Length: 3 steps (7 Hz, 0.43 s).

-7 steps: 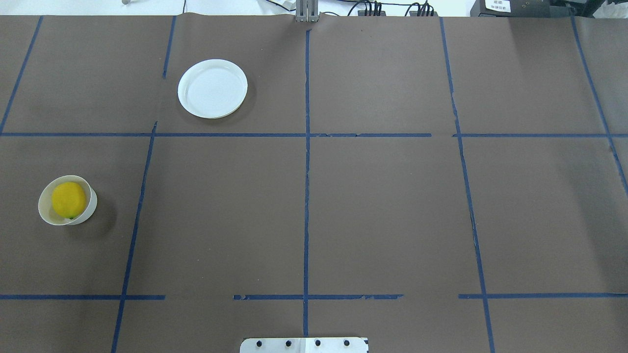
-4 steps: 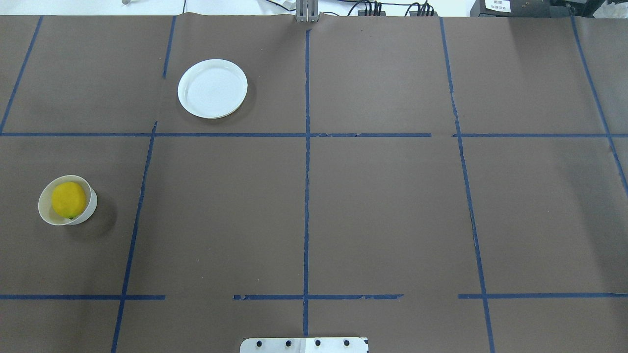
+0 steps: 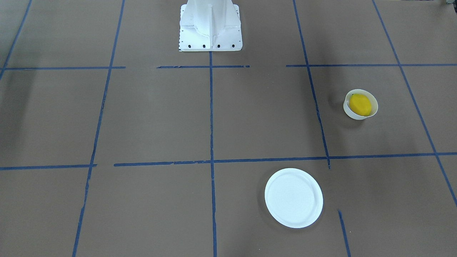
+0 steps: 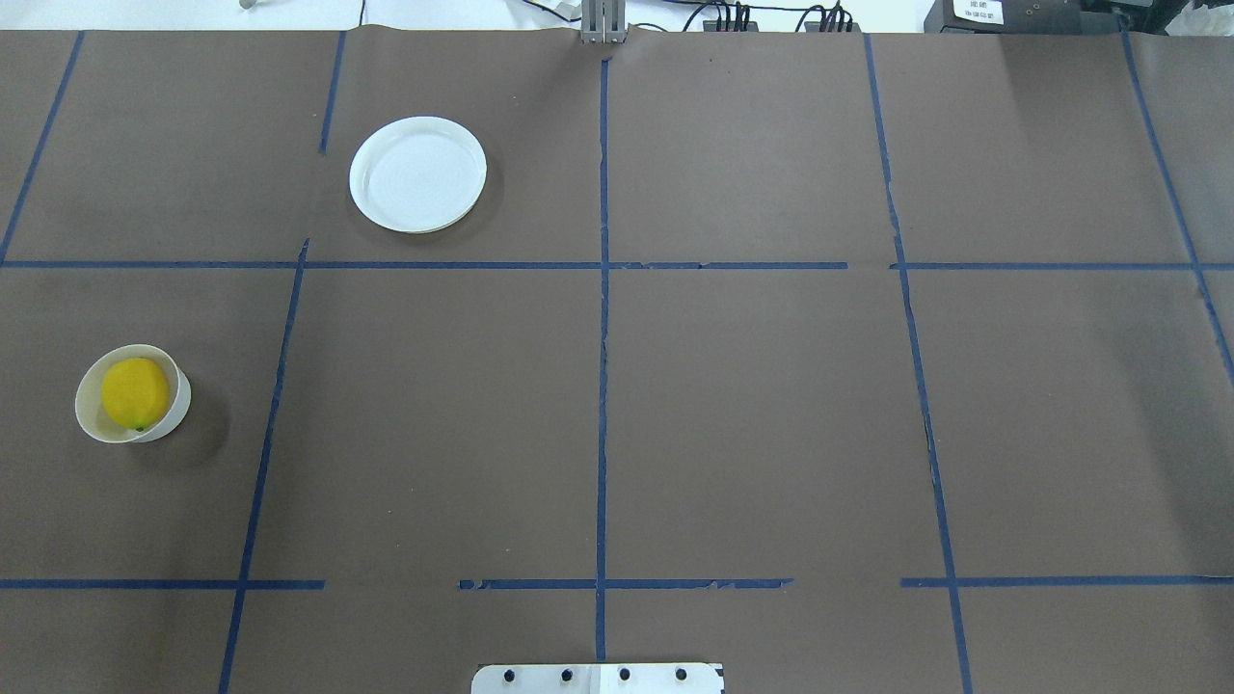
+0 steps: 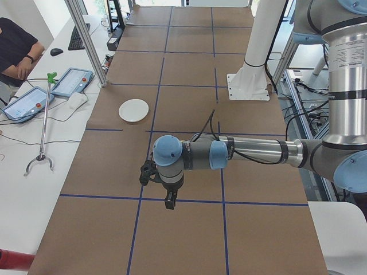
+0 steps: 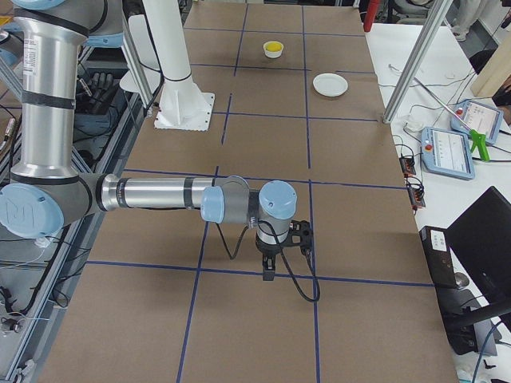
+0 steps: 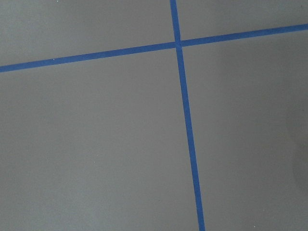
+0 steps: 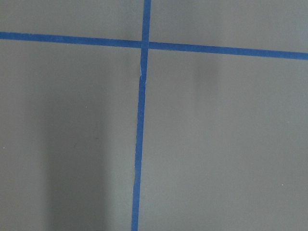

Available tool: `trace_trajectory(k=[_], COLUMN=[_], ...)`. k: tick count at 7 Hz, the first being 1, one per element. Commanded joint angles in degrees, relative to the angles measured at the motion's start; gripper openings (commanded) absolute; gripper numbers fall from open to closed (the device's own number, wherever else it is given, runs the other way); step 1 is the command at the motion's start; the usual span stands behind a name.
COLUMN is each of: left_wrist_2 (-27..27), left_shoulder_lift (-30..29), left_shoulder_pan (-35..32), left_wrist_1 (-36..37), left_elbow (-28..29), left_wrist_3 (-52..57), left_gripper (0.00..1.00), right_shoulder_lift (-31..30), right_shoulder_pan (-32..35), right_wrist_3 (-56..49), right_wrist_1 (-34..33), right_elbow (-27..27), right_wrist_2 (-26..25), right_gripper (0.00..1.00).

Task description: Move lemon from plate to bowl

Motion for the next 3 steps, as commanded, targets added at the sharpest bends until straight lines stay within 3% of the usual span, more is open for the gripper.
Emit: trace_trajectory(k=[1,3], left_wrist_2=[0.00,0.00], left_shoulder_lift=[-0.18,-0.27], left_shoulder_pan=[-0.01,-0.01], left_wrist_1=[0.00,0.00], left_elbow=[0.10,0.19], left_wrist_3=[-0.07,-0.07], left_gripper=[1.00,1.00], right_shoulder_lift=[0.00,0.00], right_shoulder_pan=[0.00,0.00], right_wrist_3=[0.00,0.00], right_wrist_1=[0.00,0.00], right_elbow=[0.00,0.00], right_wrist_2=[0.02,0.02], right_gripper=[1.00,1.00])
